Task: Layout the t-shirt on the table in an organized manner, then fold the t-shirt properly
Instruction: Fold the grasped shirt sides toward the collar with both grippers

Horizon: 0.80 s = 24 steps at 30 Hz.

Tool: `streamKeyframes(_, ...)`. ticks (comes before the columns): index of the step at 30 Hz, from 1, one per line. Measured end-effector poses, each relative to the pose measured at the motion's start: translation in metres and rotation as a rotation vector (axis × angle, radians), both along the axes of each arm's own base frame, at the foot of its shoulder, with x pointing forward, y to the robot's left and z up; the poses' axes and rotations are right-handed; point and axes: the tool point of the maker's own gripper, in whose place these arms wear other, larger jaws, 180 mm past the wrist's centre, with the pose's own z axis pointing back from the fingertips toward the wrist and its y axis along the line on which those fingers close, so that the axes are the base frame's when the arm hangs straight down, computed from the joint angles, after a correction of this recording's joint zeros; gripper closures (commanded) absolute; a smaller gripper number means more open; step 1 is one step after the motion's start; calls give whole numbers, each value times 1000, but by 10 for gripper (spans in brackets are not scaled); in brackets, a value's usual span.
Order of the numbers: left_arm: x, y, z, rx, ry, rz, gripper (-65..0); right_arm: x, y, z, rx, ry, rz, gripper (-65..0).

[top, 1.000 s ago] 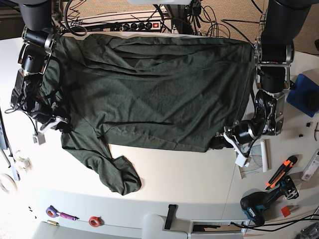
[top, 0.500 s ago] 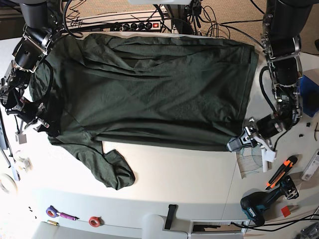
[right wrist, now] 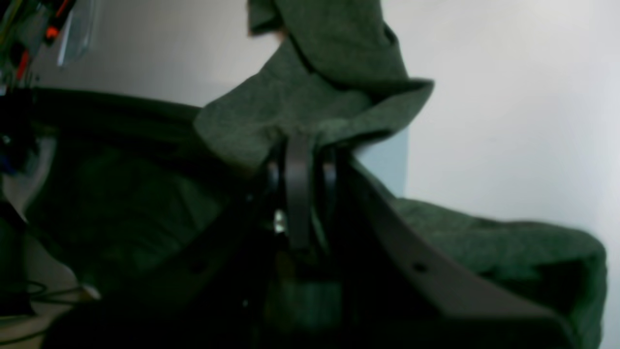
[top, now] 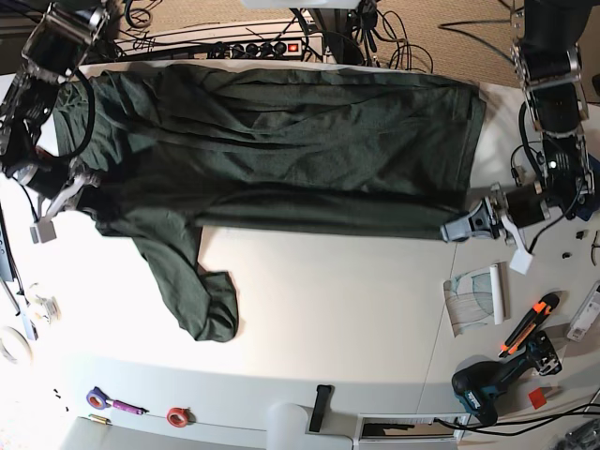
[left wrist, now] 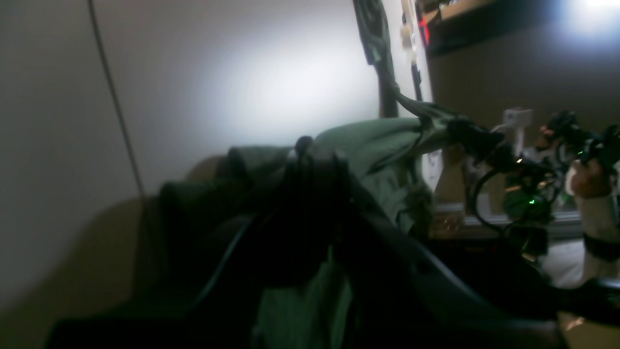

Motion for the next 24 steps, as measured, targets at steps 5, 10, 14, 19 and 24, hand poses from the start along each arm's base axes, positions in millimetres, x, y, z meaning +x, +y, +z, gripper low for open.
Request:
streamKeyframes(5,-21,-5,-4,40,-13,-42,0,-23,0,-20,-13,70,4,0)
streamKeyframes(10,-29,-2,-4,65,-18,-55,0,-35,-1,-31,-24,111,3,0)
streamKeyframes(14,-29,3,-3,78,-17,-52,0,-41,-3,-36,-36,134,1,0)
streamKeyframes(19,-24,10,-12,125,-20,-1,0,-47,-15,-49,-124,191,-15,0)
streamKeyframes(24,-31,11,-26,154,5,14,0,-49,-25,-57,-163,209,-44,0)
